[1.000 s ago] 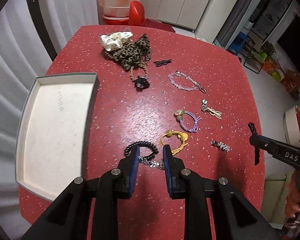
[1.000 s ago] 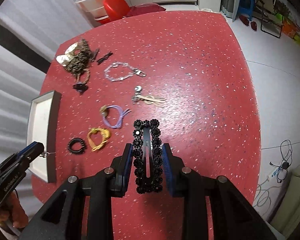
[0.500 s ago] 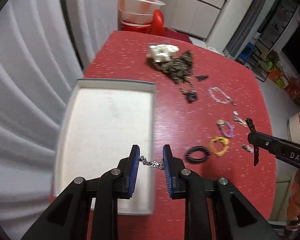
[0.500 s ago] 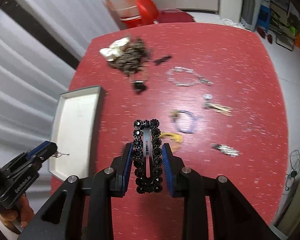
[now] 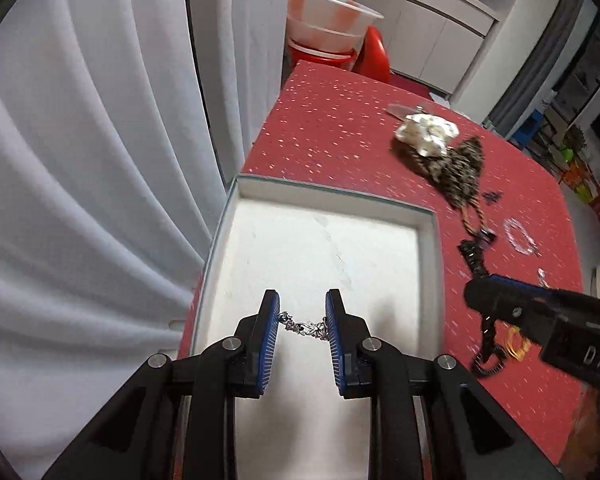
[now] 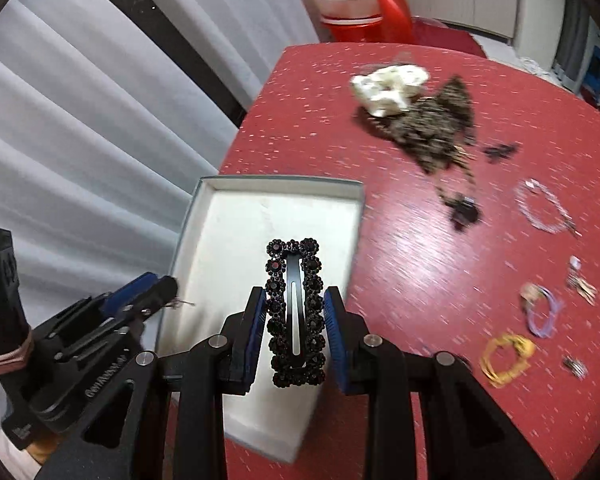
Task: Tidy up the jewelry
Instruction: 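Carry silver brooch in left tool while right tool carries black clip to tray, then open left tool over tray releasing brooch while right tool releases black clip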
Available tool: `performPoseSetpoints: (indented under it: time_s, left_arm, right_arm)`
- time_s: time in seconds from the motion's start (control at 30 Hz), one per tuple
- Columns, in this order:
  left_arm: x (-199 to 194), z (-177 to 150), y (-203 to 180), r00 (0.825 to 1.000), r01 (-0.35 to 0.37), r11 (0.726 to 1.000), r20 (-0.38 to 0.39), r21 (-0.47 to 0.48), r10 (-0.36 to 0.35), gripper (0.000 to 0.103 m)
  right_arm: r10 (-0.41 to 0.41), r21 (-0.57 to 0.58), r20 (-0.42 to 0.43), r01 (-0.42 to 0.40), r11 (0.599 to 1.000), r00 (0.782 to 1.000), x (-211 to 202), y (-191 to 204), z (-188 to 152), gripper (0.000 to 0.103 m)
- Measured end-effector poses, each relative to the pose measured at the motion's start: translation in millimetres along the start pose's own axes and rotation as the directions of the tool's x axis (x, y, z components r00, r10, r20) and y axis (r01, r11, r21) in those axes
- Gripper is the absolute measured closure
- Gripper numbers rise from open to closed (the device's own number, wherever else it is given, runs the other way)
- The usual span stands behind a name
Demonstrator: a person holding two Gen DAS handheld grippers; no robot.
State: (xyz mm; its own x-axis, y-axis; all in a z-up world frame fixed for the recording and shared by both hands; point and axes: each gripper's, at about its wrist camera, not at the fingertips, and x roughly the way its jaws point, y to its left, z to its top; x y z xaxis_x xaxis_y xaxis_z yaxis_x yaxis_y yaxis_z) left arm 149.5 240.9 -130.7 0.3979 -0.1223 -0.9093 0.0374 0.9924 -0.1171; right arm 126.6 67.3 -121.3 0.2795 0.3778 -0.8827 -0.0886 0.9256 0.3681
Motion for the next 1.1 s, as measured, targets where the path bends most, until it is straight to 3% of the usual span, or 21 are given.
performPoseSetpoints:
  time_s: [0.37,0.53,0.73,0.8,0.83,0.97,1.1]
  left_arm:
    - [84,24,4,0.999,-0.043,0.999,-0.03,-0.018,0.042,0.078]
    - [100,22,0,0.997,-0.069,0.998,-0.035,0.002,0.069,0.078]
    - [103,21,-11,0.994,-0.105,0.994,-0.006,0.025,0.105,0.077]
    - [103,21,-12,0.992,-0.123,0.992,-0.004,0.026,0.123,0.058]
    - [103,20,-13,0.989,-0.146,0.989,-0.006,0.024,0.146,0.036]
    - [99,18,-9,0.988,-0.157,0.988,0.0,0.007,0.157,0.034]
    - [98,16,-12,0.986,-0.166,0.986,-0.012,0.02,0.166,0.034]
  right_arm:
    - [-0.052,0.033,-0.049,0.053,0.998,0.997,82,-6,30,0.071]
    - [-0.065,0.054,-0.074,0.069,0.996,0.995,108,-15,33,0.071]
    - [-0.081,0.012,-0.051,0.082,0.997,0.995,111,-4,35,0.071]
    - [-0.082,0.013,-0.049,0.083,0.996,0.995,112,-3,34,0.071]
    - [-0.084,0.012,-0.049,0.084,0.996,0.995,112,-3,33,0.071]
    - [-0.05,0.039,-0.059,0.052,0.998,0.997,104,-9,30,0.069]
    - [-0.009,0.069,-0.051,0.012,0.998,0.999,95,-14,33,0.051]
